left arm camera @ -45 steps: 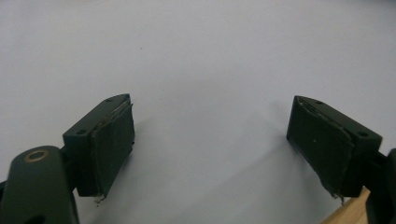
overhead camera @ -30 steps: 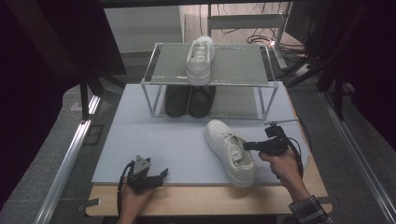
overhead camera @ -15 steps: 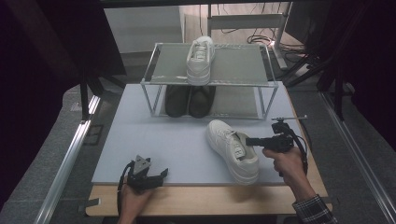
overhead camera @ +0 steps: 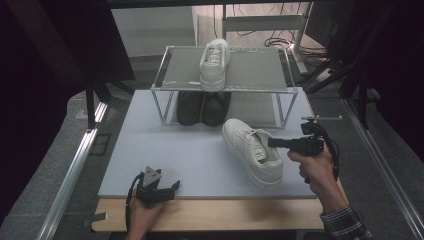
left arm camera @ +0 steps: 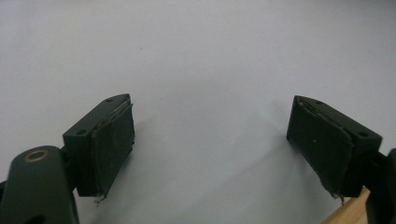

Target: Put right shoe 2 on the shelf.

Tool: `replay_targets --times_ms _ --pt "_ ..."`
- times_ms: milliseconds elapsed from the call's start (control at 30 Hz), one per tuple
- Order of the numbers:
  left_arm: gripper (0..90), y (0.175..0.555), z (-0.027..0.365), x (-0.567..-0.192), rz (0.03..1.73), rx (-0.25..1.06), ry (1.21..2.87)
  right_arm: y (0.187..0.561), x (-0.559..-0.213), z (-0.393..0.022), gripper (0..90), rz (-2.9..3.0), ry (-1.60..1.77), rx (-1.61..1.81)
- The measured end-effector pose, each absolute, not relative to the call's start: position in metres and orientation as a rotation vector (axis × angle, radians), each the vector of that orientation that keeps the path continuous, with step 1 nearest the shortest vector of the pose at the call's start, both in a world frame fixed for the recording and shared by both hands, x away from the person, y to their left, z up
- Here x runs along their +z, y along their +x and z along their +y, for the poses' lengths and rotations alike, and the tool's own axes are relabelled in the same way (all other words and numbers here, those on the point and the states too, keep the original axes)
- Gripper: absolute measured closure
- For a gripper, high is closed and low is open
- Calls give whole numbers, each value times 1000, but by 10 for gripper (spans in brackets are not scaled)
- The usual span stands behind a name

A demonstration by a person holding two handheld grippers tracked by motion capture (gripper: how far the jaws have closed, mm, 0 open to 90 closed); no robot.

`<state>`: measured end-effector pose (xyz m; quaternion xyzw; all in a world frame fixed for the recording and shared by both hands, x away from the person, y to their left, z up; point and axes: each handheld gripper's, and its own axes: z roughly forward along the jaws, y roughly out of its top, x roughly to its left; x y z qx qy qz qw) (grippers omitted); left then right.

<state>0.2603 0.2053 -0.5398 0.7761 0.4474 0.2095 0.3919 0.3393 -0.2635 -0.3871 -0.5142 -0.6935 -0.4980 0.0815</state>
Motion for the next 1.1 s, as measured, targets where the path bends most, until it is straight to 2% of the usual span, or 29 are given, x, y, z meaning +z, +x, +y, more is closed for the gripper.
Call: replay_targets --times_ms 1100 --pt "153 260 205 -540 1137 530 1969 347 -299 -274 856 -1971 -1548 -1646"
